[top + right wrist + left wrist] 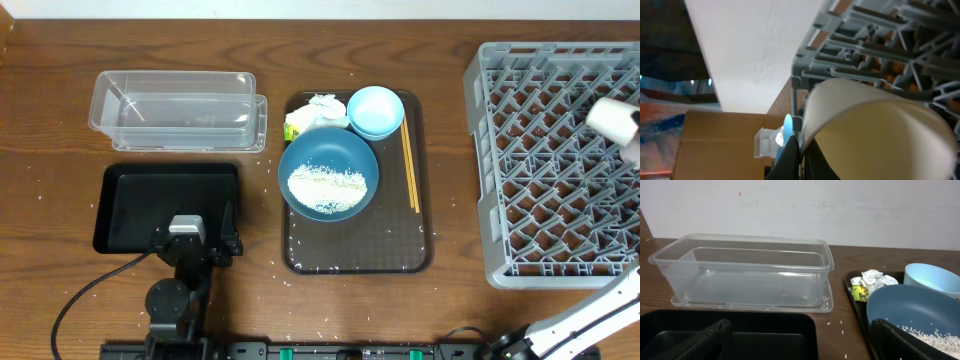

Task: Sort waste into correct bins and load items into the dishwasher rack
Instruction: 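Lift the white cup with the right gripper and place it in the rack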

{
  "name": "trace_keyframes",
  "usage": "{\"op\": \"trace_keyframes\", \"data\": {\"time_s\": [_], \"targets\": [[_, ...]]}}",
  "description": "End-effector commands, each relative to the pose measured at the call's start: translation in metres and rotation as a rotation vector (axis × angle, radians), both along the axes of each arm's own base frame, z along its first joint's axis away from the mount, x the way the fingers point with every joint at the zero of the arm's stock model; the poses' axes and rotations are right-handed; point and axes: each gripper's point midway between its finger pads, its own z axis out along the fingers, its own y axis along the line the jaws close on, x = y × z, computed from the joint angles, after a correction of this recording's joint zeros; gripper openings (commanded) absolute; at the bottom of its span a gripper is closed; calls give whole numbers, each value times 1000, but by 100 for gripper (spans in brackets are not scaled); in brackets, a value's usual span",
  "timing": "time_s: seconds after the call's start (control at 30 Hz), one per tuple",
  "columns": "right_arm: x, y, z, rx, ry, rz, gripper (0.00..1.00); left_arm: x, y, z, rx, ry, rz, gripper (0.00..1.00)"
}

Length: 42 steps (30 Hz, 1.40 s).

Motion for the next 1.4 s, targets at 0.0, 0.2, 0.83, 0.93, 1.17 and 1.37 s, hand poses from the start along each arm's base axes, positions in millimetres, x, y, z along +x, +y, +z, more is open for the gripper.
{"op": "trace_keyframes", "data": {"time_s": [0.0, 0.2, 0.83, 0.93, 1.17, 1.37], "targets": [[1, 4, -13, -36, 22, 23, 1, -1, 3, -16, 9, 48, 17, 91], [1, 14, 10, 48, -78, 32, 1, -1, 3, -16, 9, 48, 17, 91], [26, 46, -31, -79, 146, 109, 1, -1, 3, -16, 9, 48, 17, 91], [21, 40, -42, -108, 212, 95, 1, -1, 3, -16, 9, 48, 17, 91], [8, 31, -39, -100, 255, 69, 1, -1, 3, -16, 9, 48, 17, 90], [-7, 17, -26, -172, 318, 20, 1, -1, 3, -16, 9, 48, 17, 91]]}}
